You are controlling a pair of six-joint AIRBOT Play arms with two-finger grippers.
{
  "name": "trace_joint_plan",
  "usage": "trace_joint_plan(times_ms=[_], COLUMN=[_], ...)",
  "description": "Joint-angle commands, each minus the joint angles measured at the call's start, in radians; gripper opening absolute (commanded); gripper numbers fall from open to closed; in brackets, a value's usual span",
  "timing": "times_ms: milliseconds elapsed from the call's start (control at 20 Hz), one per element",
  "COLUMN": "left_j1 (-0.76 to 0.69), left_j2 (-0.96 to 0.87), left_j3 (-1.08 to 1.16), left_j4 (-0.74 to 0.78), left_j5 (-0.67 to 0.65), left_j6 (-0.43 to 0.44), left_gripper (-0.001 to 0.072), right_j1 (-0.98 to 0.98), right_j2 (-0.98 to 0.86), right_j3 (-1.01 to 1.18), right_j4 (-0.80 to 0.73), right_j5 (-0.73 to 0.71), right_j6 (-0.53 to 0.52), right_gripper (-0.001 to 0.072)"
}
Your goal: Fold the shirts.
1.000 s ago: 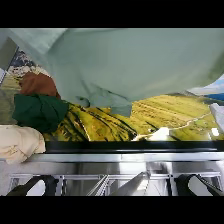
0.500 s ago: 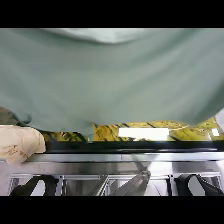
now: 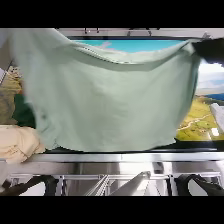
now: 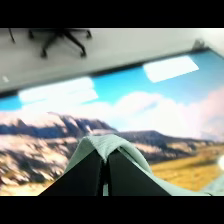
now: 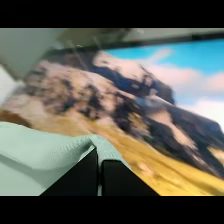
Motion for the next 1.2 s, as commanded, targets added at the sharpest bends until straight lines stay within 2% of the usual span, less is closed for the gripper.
trace_joint_plan(times_ms=[0,150,200,250,300,400,500,550,600,650,800,900,950,1150], left_j1=[-0.078,-0.077,-0.064,-0.045,-0.022,0.044,0.117,0.151,0.181,0.207,0.245,0.244,0.245,0.241], left_j2=[-0.251,-0.373,-0.396,-0.406,-0.408,-0.398,-0.395,-0.396,-0.396,-0.396,-0.35,-0.256,-0.2,-0.038], left_j3=[0.002,0.003,0.003,0.003,0.003,0.003,0.003,0.002,-0.005,-0.02,-0.168,-0.352,-0.459,-0.843], left_j4=[-0.003,-0.011,-0.011,-0.011,-0.01,-0.008,-0.002,0.0,0.0,-0.002,0.053,0.192,0.251,0.285], left_j5=[0.127,0.193,0.19,0.18,0.165,0.071,-0.103,-0.204,-0.312,-0.412,-0.628,-0.62,-0.586,-0.46], left_j6=[0.04,0.037,0.037,0.037,0.026,-0.022,-0.054,-0.068,-0.099,-0.126,-0.174,-0.18,-0.18,-0.179], left_gripper=[0.0027,0.0047,0.0271,0.05,0.072,0.0717,0.0716,0.0706,0.0614,0.0577,0.0576,0.0577,0.0577,0.0578], right_j1=[0.027,0.023,0.014,0.003,-0.017,-0.082,-0.176,-0.222,-0.267,-0.312,-0.415,-0.455,-0.468,-0.491], right_j2=[-0.208,-0.349,-0.383,-0.396,-0.396,-0.386,-0.383,-0.387,-0.389,-0.389,-0.389,-0.388,-0.386,-0.386], right_j3=[-0.043,-0.04,-0.032,-0.027,-0.025,-0.021,-0.021,-0.021,-0.021,-0.021,-0.028,-0.065,-0.095,-0.234], right_j4=[-0.087,-0.058,-0.057,-0.057,-0.058,-0.058,-0.062,-0.085,-0.131,-0.2,-0.402,-0.501,-0.523,-0.533], right_j5=[-0.242,-0.358,-0.36,-0.358,-0.352,-0.285,-0.111,-0.014,0.071,0.152,0.364,0.457,0.46,0.433], right_j6=[0.0,0.0,0.001,0.001,0.0,0.001,0.01,0.048,0.105,0.162,0.236,0.263,0.289,0.294], right_gripper=[0.0015,0.0037,0.0329,0.0552,0.0578,0.0578,0.0578,0.0578,0.0578,0.0578,0.0574,0.0573,0.0572,0.0572])
